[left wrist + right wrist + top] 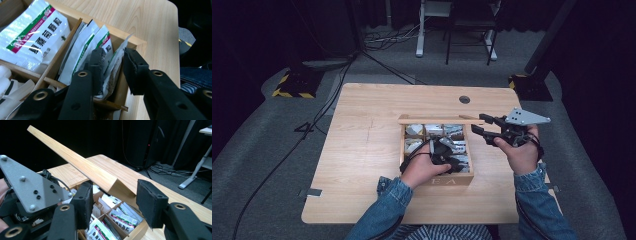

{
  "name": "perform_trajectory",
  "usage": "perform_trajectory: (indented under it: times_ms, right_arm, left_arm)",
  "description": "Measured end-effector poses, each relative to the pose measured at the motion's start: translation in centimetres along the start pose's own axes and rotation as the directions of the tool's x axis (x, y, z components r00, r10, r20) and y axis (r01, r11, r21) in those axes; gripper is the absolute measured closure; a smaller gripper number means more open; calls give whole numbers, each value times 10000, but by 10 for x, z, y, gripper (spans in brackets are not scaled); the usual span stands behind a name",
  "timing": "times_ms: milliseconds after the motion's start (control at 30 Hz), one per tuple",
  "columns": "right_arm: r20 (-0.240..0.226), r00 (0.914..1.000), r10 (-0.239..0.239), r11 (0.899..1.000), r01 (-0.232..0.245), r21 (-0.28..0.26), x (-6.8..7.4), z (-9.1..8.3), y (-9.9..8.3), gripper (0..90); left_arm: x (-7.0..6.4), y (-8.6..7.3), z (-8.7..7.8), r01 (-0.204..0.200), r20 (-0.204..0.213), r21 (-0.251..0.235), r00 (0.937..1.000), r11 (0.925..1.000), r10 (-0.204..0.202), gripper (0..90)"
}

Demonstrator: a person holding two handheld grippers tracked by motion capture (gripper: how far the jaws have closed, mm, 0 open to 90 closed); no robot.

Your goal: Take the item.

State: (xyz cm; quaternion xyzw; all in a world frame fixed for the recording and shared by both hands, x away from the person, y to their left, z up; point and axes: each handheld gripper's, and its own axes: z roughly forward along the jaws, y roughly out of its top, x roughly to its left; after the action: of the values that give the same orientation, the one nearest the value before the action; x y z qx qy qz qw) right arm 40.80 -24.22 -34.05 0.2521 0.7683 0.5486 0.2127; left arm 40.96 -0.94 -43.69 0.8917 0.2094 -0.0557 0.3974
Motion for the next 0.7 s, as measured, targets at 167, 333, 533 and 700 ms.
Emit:
perform_trajectory:
  times_ms: [167, 333, 533, 700]
  right_arm:
    - [41, 10000, 11, 9999, -12, 139, 0, 2, -1, 484]
    - [52, 10000, 1, 10000, -1, 96, 0, 2, -1, 485]
    - [46, 10000, 6, 9999, -7, 103, 0, 2, -1, 484]
    - [34, 10000, 5, 10000, -5, 92, 0, 2, -1, 484]
  left_arm:
    - [1, 0, 2, 153, 24, 198, 9999, 9997, -154, 731]
    - [2, 0, 2, -38, 209, 385, 9998, 9993, 30, 840]
    - [0, -1, 2, -193, 187, 383, 9997, 9991, 186, 880]
    - [-1, 0, 0, -283, 160, 201, 9995, 9994, 280, 895]
